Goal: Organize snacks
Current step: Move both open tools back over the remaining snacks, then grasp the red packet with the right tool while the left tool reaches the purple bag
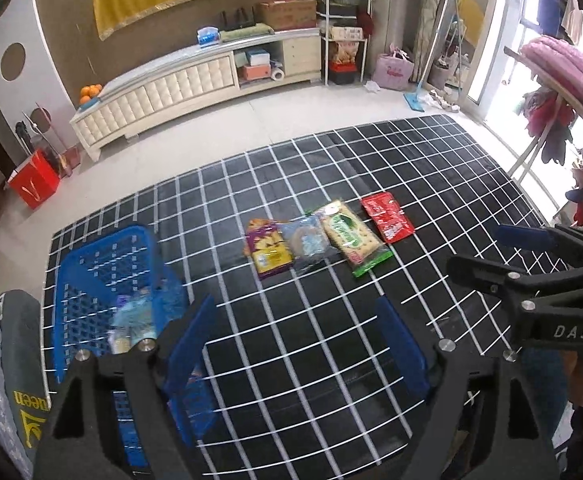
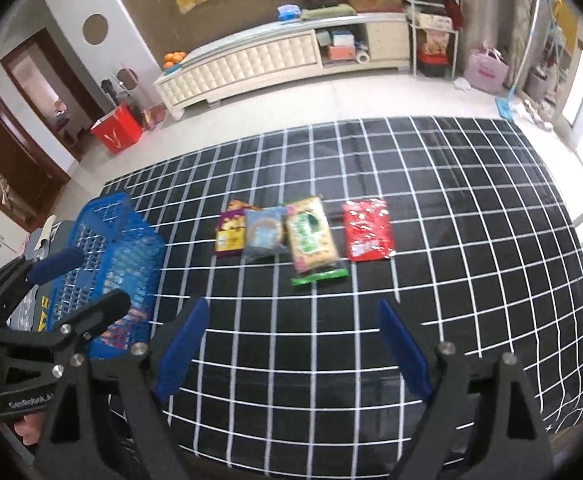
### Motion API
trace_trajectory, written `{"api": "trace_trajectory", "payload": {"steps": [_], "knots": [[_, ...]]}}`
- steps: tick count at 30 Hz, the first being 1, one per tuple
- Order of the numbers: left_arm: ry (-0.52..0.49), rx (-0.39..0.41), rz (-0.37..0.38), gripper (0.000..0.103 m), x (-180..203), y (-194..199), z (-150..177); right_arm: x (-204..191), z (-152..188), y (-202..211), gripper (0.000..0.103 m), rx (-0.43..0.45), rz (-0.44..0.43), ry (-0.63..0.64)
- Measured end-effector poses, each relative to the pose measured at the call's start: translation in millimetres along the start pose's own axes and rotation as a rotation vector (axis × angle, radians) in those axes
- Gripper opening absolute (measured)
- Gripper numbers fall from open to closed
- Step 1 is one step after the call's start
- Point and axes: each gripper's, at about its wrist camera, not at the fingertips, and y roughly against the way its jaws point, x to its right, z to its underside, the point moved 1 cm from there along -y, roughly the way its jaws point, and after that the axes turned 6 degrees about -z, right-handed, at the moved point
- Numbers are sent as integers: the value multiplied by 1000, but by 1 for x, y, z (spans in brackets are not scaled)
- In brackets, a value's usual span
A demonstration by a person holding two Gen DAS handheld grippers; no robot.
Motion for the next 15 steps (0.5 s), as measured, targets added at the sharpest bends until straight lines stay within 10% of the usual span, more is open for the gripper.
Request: {"api": "trace_trajectory", "payload": {"steps": [15], "knots": [[24,-92,-6,81,26,-74,-39,56,-39,-68,89,-105,18,-33]]}}
